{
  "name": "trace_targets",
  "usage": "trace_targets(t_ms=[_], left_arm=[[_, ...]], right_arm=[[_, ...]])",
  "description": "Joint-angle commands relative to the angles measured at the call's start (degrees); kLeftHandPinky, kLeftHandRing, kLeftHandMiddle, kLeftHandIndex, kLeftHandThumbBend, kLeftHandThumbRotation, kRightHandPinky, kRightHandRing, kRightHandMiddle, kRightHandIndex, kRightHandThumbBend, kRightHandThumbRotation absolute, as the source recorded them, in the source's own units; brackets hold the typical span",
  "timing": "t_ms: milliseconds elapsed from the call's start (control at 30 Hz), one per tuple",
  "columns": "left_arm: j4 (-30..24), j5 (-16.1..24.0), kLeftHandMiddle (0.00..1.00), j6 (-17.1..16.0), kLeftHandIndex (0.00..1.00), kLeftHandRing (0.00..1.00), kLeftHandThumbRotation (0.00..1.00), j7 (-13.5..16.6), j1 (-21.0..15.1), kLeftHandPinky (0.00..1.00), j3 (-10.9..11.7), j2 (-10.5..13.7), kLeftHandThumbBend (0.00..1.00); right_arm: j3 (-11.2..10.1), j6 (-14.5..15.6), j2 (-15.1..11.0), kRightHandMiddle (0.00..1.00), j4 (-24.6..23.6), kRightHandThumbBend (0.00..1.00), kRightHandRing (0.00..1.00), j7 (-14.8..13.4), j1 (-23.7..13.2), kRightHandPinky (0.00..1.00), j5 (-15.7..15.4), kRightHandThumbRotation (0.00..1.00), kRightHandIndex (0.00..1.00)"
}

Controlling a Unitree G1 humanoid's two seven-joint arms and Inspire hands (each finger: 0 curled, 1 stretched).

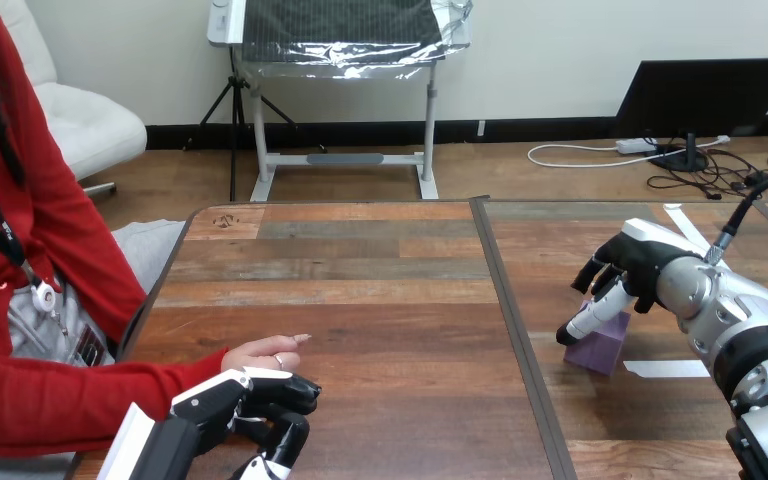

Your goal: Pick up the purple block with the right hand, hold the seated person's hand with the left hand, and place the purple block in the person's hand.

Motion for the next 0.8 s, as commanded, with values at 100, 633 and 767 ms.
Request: trace_targets(t_ms=[100,633,767], left_arm=[[0.6,-1.35,0.64,-1.18,0.61,0.62,0.63,-0.41,-3.2,0.53,0.28,0.62,0.53],[0.94,-0.88,0.64,-1.56,0.61,0.62,0.6,0.32,-3.46,0.54,1.44,0.31,0.6],[0.58,-1.64,0.64,-1.06,0.61,0.63,0.6,0.39,-3.16,0.54,1.86,0.21,0.61]], right_arm=[[0.96,-0.31,-1.15,0.73,-0.9,0.93,0.7,0.12,-4.88,0.64,-0.75,0.07,0.69],[2.11,-0.86,-1.08,0.62,-0.81,0.81,0.55,-0.56,-4.63,0.5,-2.18,0.0,0.59],[2.18,-0.46,-0.93,0.59,-0.76,0.8,0.51,-0.28,-4.65,0.47,-2.29,0.0,0.59]])
